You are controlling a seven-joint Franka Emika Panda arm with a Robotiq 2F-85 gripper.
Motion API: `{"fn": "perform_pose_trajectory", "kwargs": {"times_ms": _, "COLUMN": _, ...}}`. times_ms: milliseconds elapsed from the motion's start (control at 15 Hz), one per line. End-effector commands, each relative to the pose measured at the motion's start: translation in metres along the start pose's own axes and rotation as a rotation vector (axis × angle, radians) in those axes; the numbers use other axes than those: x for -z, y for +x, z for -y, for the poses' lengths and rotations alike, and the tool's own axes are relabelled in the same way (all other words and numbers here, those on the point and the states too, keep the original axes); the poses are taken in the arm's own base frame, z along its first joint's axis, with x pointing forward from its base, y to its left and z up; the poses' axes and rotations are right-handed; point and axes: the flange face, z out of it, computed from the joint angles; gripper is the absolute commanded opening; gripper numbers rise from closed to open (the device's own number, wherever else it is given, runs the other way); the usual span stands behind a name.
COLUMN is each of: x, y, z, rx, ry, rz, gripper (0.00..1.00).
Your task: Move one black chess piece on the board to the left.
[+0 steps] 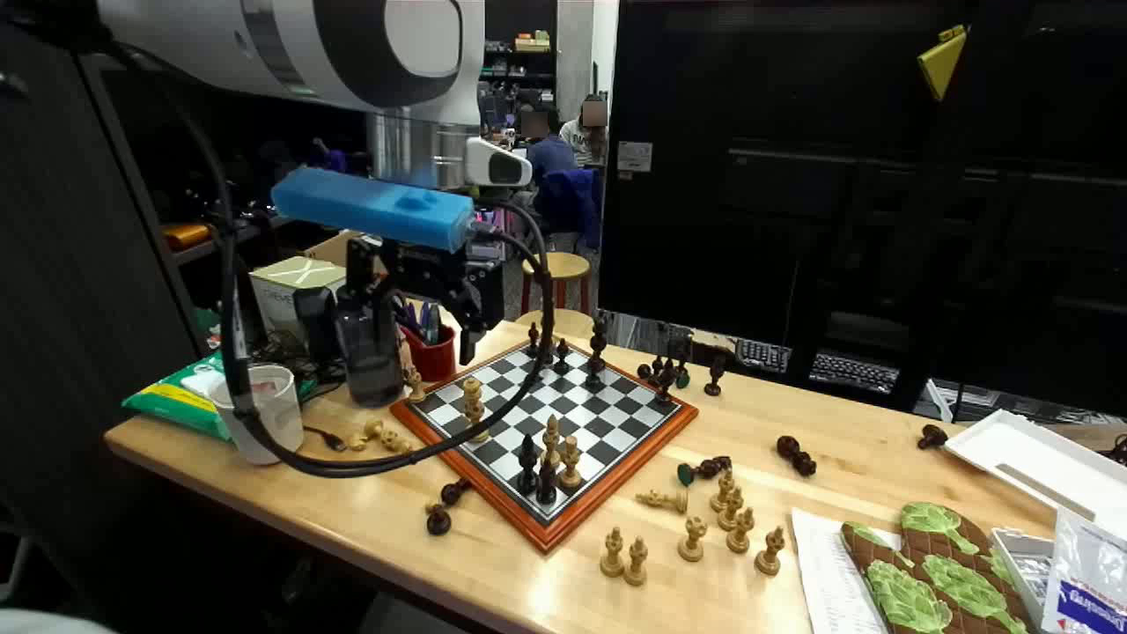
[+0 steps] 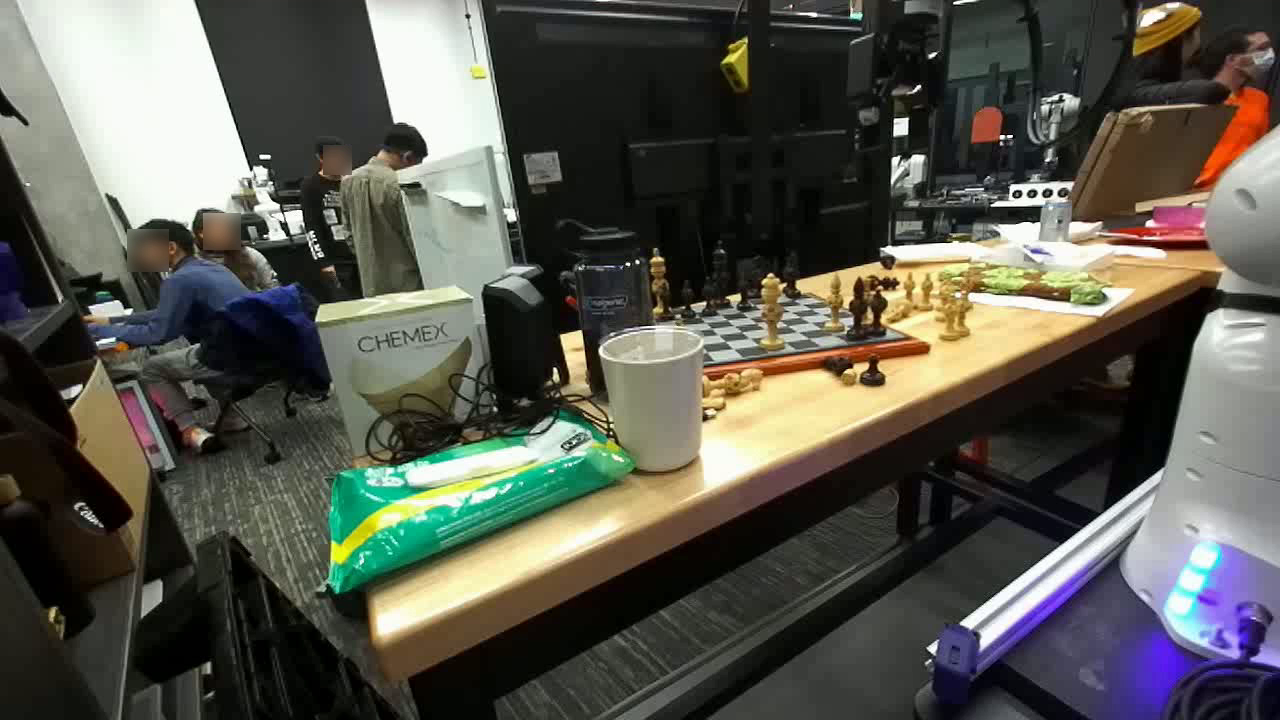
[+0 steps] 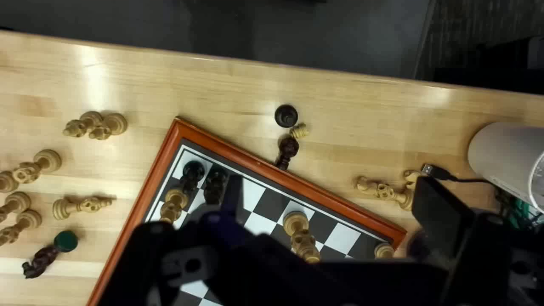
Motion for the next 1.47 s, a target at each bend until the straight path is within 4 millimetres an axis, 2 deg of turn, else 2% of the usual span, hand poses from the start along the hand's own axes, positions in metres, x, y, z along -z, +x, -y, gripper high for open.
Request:
{"fn": "perform_pose_trajectory", "kwargs": {"times_ms": 0, "x": 0.001, "y": 0.000, "z": 0.000, "rx": 0.000, "ry": 0.000, "rz": 0.000, "gripper": 1.00}}
{"fn": "perform_pose_trajectory", "kwargs": {"times_ms": 267, "x": 0.001, "y": 0.000, "z": 0.000, "rx": 0.000, "ry": 0.000, "rz": 0.000, "gripper": 1.00}}
{"fn": "perform_pose_trajectory", "kwargs": {"times_ms": 667, "x": -0.017, "y": 0.031, "z": -0.015, "rx": 0.008, "ry": 0.003, "rz": 0.038, "gripper": 1.00}}
{"fn": "perform_pose_trajectory", "kwargs": {"times_ms": 1067, "x": -0.030, "y": 0.090, "z": -0.051, "rx": 0.030, "ry": -0.029, "rz": -0.032, "gripper": 1.00}}
{"fn": "perform_pose_trajectory", "kwargs": {"times_ms": 1400, "x": -0.026, "y": 0.143, "z": -0.079, "rx": 0.024, "ry": -0.046, "rz": -0.111, "gripper": 1.00}}
